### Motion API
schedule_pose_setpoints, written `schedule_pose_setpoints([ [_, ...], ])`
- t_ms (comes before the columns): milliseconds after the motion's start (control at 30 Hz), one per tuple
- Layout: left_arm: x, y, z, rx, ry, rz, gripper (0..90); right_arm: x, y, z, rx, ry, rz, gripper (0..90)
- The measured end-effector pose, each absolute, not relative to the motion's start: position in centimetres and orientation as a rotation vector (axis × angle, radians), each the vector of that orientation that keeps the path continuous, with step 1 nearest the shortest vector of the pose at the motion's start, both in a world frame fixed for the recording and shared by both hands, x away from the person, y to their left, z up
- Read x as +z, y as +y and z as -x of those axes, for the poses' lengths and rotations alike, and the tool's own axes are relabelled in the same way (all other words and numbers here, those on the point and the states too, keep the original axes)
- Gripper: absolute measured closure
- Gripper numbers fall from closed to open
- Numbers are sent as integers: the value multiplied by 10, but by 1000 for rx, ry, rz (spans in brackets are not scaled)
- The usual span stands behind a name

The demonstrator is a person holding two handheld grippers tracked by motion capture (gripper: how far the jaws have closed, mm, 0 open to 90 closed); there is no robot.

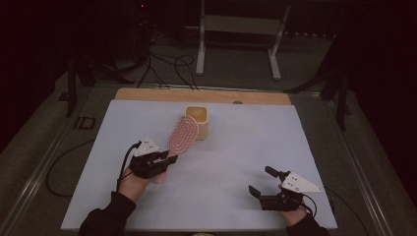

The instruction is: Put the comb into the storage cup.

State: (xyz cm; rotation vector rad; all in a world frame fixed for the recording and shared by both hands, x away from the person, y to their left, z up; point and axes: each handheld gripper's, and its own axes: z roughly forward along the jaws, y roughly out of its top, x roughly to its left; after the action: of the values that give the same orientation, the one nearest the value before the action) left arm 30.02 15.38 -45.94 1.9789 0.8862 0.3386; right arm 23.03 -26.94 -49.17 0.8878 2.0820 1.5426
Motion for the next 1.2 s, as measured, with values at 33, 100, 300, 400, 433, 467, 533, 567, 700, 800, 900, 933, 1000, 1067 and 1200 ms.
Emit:
schedule_pose_setpoints([
  [33,-460,153,-300,335,881,-1977,712,-492,-269,-230,1538,2084,-888,91],
  [100,-460,151,-298,356,885,-1963,712,-492,-269,-230,1540,2082,-886,90],
  [300,-462,148,-293,403,866,-1945,712,-492,-269,-231,1542,2083,-883,90],
  [400,-465,147,-290,405,852,-1936,712,-492,-269,-231,1540,2085,-886,91],
  [433,-465,146,-289,408,850,-1932,712,-492,-269,-230,1539,2086,-882,91],
  [467,-466,147,-287,421,844,-1923,712,-492,-269,-230,1541,2085,-882,90],
  [533,-468,148,-284,426,834,-1903,712,-492,-269,-230,1541,2084,-886,90],
  [567,-469,148,-283,428,832,-1903,712,-492,-269,-230,1542,2085,-885,91],
  [700,-471,149,-278,430,825,-1906,712,-492,-269,-230,1540,2087,-878,90],
  [800,-473,147,-273,441,810,-1915,712,-491,-269,-230,1537,2090,-883,90],
  [900,-473,145,-270,458,799,-1917,712,-490,-269,-230,1533,2082,-887,90],
  [933,-473,144,-269,471,796,-1916,712,-490,-269,-230,1533,2081,-891,90],
  [1000,-472,143,-269,464,791,-1922,712,-486,-268,-229,1526,2072,-884,90],
  [1067,-472,144,-268,472,794,-1919,712,-485,-268,-228,1525,2071,-883,90],
  [1200,-472,147,-267,469,802,-1918,712,-473,-267,-225,1494,2049,-922,90],
])
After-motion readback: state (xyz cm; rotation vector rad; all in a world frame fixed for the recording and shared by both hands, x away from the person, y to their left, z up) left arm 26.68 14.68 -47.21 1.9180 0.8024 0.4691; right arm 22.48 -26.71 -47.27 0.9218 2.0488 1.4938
